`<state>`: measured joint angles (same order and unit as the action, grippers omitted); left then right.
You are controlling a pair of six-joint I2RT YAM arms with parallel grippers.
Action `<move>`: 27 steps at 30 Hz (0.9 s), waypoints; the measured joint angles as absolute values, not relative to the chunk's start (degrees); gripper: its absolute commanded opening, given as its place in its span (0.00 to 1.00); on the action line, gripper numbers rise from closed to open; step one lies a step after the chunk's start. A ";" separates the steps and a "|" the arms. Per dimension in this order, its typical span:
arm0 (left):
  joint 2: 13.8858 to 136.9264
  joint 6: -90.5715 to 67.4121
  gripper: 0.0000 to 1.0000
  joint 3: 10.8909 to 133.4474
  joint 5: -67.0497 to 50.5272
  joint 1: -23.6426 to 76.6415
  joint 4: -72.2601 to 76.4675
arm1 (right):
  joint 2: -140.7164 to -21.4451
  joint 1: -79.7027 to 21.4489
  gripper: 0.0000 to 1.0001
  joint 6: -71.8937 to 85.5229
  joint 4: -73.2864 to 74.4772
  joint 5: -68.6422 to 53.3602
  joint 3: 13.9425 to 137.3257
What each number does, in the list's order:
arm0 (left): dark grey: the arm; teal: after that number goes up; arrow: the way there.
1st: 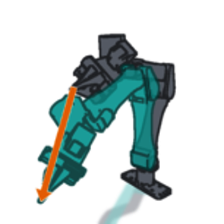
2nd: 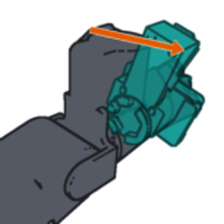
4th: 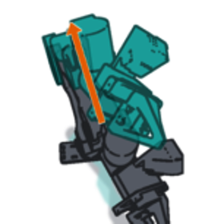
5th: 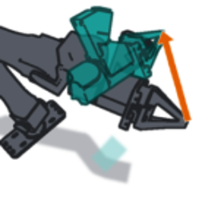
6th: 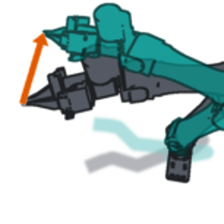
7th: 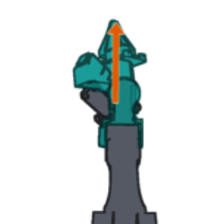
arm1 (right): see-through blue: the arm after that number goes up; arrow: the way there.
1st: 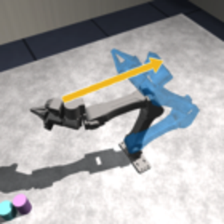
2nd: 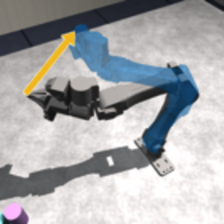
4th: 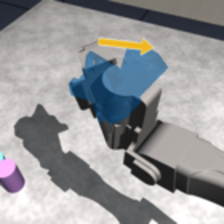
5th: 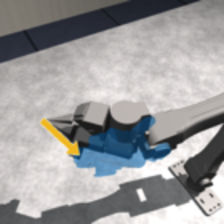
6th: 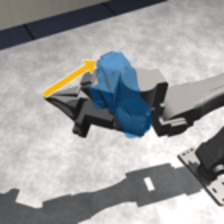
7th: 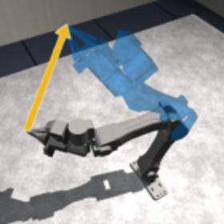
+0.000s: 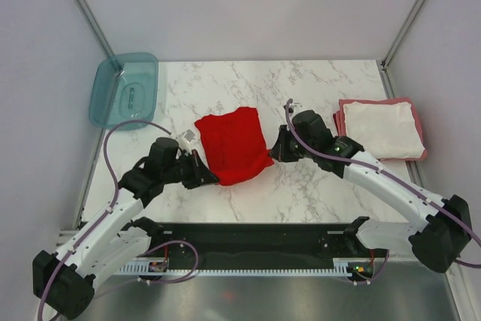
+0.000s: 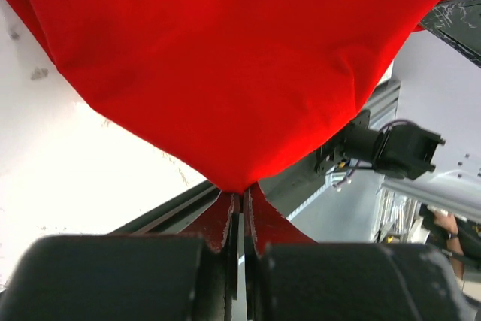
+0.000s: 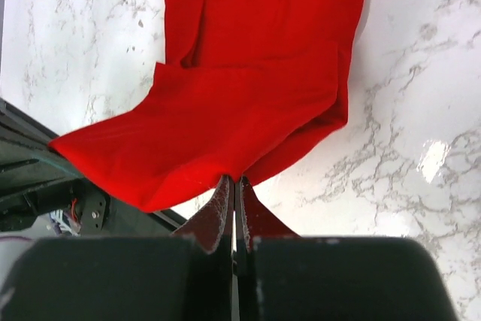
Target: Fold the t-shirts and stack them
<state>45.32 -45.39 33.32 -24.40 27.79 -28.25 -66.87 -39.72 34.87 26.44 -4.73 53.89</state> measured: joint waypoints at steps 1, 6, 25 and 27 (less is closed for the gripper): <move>46.22 -45.39 0.02 34.02 -24.38 27.18 -28.23 | -68.40 -39.51 0.00 34.63 26.41 -4.58 55.27; 47.81 -45.36 0.02 37.08 -24.34 24.05 -28.71 | -74.17 -37.34 0.00 33.74 27.14 -3.92 61.01; 72.31 -45.32 0.02 50.22 -27.83 8.62 -25.50 | -102.45 -30.92 0.00 30.41 27.20 -6.31 89.19; 76.18 -45.34 0.02 51.31 -28.51 6.61 -24.14 | -105.80 -30.59 0.00 30.11 26.72 -6.92 92.84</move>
<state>76.18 -45.34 51.31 -28.51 6.61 -24.14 -105.80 -30.59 30.11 26.72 -6.92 92.84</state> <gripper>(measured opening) 0.033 0.010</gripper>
